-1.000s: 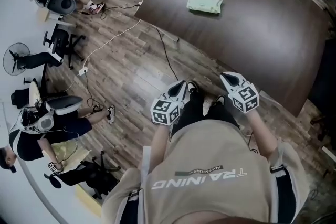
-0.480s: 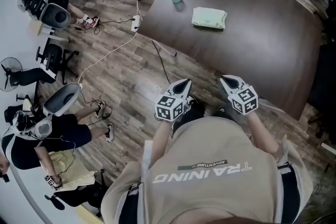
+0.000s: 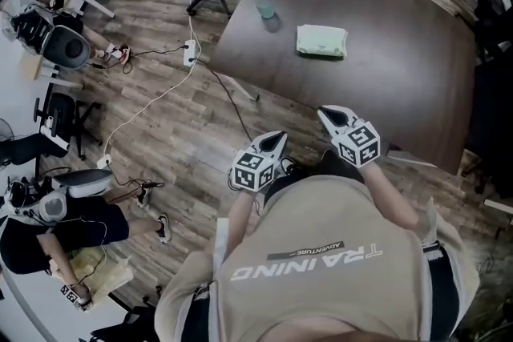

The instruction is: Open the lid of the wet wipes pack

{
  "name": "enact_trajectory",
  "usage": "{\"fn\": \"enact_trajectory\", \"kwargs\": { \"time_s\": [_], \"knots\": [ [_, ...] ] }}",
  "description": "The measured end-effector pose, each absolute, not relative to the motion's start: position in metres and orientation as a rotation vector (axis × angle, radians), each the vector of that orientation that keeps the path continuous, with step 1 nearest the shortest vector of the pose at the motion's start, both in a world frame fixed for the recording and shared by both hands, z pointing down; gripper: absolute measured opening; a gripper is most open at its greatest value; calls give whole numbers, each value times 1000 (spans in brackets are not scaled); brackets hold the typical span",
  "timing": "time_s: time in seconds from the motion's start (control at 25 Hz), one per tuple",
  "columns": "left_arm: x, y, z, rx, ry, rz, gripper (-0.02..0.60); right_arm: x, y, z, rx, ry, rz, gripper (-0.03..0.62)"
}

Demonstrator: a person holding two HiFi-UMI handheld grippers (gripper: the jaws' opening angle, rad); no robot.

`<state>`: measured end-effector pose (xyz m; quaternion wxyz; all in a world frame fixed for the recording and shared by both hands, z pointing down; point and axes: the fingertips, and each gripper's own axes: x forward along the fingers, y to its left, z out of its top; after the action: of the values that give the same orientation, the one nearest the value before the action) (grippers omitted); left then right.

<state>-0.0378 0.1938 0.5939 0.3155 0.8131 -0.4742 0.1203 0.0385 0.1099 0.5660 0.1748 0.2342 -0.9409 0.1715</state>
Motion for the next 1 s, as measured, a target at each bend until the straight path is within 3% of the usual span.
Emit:
{"fn": "enact_trajectory", "kwargs": {
  "time_s": [0.36,0.76,1.0],
  "knots": [
    [-69,159,603,2046,-1293,237,9,6,67,557,651,-2704,427,11],
    [-119,27,588,2080,-1443,421,9,-16,-71,578,594,-2725,294,11],
    [-112,-46,580,2133,-1388,492,9,6,-109,587,695,-2722,425,11]
  ]
}}
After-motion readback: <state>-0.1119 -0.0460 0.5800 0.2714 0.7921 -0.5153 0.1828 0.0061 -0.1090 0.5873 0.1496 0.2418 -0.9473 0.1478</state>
